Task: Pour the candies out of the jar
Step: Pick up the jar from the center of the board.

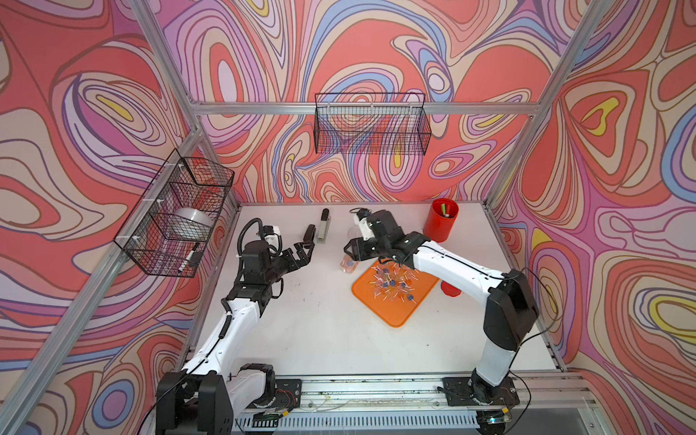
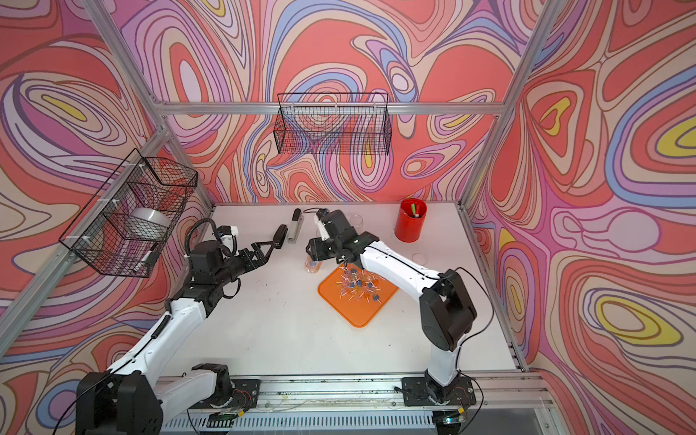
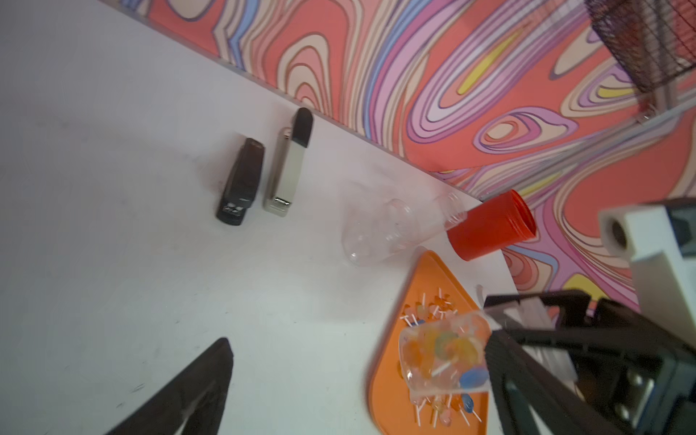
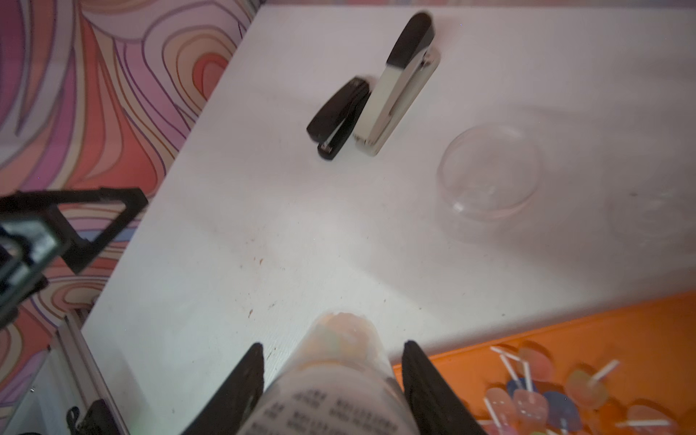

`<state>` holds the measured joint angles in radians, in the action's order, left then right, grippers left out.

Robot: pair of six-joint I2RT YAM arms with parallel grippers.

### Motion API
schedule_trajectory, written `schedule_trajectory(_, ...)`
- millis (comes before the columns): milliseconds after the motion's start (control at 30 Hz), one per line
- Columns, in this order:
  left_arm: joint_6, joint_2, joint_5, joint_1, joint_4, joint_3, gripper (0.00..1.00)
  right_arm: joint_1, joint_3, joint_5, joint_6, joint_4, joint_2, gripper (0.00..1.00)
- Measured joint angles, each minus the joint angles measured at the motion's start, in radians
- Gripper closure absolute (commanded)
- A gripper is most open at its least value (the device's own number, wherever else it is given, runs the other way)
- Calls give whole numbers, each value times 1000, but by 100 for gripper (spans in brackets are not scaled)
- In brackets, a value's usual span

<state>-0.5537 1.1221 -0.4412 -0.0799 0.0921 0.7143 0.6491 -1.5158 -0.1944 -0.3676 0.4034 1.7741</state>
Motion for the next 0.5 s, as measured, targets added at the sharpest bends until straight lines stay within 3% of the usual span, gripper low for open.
schedule_trajectory(300, 175, 145, -207, -187, 55, 190, 1, -188, -159, -258, 28, 70, -53, 64)
schedule_trajectory(500, 300, 205, -352, -218, 53, 311, 1, -211, -250, -406, 63, 146, -53, 66)
